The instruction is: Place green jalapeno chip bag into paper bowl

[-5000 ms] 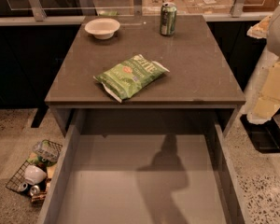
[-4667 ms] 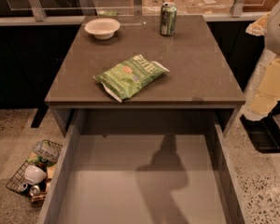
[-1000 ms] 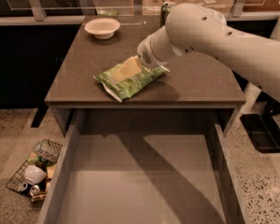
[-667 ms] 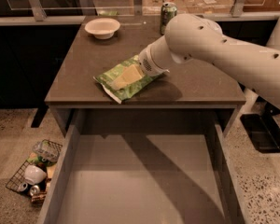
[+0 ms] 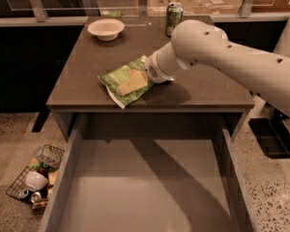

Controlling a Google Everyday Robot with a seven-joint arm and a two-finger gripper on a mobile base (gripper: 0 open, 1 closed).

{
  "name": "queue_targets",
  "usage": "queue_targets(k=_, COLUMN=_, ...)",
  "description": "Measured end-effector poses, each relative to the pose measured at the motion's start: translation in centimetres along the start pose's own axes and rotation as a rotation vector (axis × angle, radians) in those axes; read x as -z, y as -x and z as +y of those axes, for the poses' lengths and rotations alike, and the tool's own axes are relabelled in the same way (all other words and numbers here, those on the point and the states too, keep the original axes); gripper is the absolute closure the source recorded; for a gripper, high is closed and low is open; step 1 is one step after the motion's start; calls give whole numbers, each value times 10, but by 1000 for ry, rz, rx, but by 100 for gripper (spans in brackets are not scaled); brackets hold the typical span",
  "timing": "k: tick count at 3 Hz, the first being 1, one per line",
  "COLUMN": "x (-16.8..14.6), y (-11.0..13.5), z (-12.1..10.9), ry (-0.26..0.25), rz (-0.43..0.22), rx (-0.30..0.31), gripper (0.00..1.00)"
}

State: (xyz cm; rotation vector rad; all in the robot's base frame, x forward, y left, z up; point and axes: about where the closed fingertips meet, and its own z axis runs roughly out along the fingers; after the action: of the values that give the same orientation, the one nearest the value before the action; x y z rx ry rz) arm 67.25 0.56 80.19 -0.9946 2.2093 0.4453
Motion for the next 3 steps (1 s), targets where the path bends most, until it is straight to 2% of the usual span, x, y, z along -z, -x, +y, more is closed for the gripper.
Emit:
queue_targets(k=2, x=12, y=11, z=1, ry=0, rz=0, rx=0, gripper=85)
queue_targets(k=3, x=13, y=12, z=1, ry=0, rz=0, rx=0, gripper=100)
